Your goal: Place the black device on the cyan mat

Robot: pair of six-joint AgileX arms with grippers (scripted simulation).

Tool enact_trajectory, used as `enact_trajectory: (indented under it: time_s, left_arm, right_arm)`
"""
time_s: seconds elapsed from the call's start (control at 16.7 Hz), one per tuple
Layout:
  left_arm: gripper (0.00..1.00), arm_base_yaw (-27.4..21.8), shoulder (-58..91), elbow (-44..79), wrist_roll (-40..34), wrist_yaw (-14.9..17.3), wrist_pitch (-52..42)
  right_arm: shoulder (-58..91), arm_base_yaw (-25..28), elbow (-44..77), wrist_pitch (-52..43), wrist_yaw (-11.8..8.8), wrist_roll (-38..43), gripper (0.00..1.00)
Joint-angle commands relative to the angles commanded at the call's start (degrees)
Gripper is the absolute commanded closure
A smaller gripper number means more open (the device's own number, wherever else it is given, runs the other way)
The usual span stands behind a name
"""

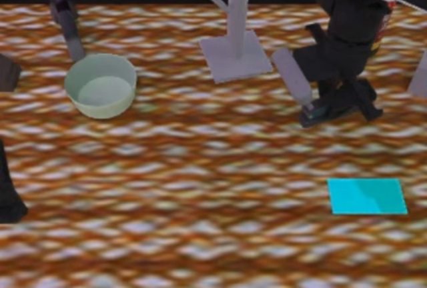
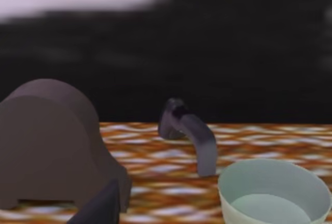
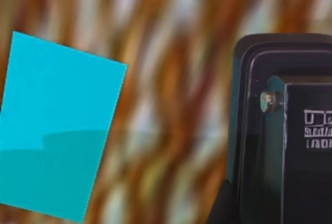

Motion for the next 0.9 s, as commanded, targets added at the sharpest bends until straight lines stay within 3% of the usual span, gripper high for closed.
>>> enact_trajectory:
  time_s: [0.24, 0.66, 0.9]
  left_arm:
    - [0.0, 0.0, 0.0, 0.0, 0.0, 0.0, 0.0]
    - [0.0, 0.0, 0.0, 0.0, 0.0, 0.0, 0.0]
    - [0.0, 0.0, 0.0, 0.0, 0.0, 0.0, 0.0]
  right_arm:
    - [-4.13, -1.11, -4.13, 1.51, -0.68, 1.52, 1.0]
    - [-23.24, -5.59, -28.04, 7.16, -3.72, 7.43, 1.0]
    - [-28.67, -7.03, -33.58, 9.05, -4.71, 9.18, 1.0]
